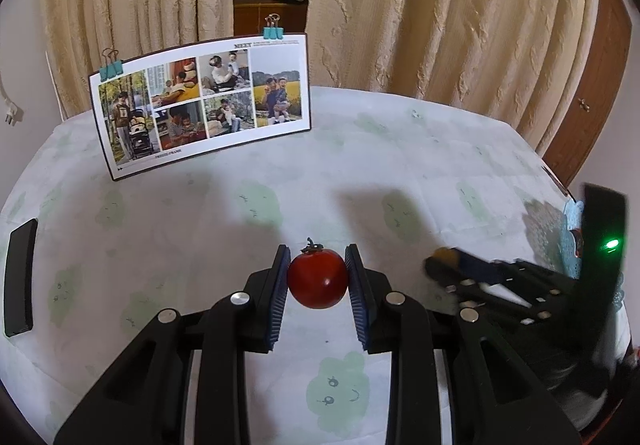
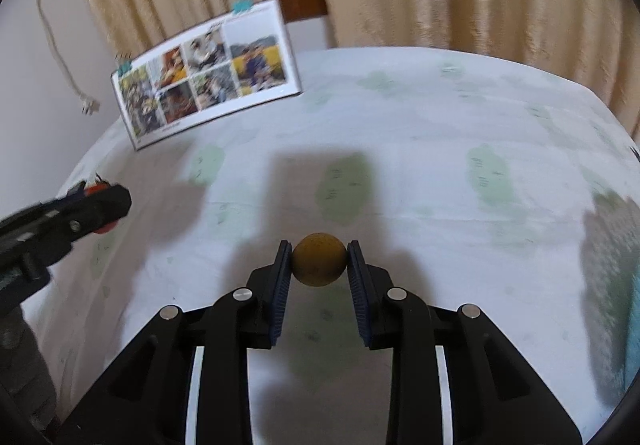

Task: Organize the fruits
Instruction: 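Grasp the small yellow fruit with the right tool while the left tool holds the tomato, then carry the yellow fruit into the basket and open the right tool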

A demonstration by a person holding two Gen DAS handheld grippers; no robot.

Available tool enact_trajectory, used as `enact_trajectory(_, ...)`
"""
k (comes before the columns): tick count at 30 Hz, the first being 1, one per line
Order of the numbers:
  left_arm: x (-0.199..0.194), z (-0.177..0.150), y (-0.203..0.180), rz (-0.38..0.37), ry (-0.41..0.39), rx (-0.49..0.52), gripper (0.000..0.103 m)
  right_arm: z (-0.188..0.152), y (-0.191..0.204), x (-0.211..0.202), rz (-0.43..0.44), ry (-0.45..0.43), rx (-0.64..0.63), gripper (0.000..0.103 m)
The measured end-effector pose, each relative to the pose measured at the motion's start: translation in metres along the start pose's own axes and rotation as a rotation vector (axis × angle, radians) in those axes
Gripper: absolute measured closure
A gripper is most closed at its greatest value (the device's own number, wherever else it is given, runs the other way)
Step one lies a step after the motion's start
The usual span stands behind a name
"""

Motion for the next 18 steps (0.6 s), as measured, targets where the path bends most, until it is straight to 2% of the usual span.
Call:
enact_trajectory(8, 0.003, -0.005, -0.019, -0.007, 0.014, 0.044, 0.074, -0.023, -0.052, -0.049, -0.047, -0.077, 0.122, 0.074)
enact_trajectory(18, 0.006, -0.010, -0.043, -0.025, 0.026, 0.095, 0.074, -0.049, -0.131, -0.116, -0.166, -0.164, 0.268, 0.074)
Point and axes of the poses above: each gripper's, at about its wrist camera, not at the fingertips, and x roughly the way its jaws point, y to its left, z to its top, the point moved 2 cm from there along x, roughly the way its jaws point, and after that the axes turned 7 degrees about y, right-handed, at the moved point
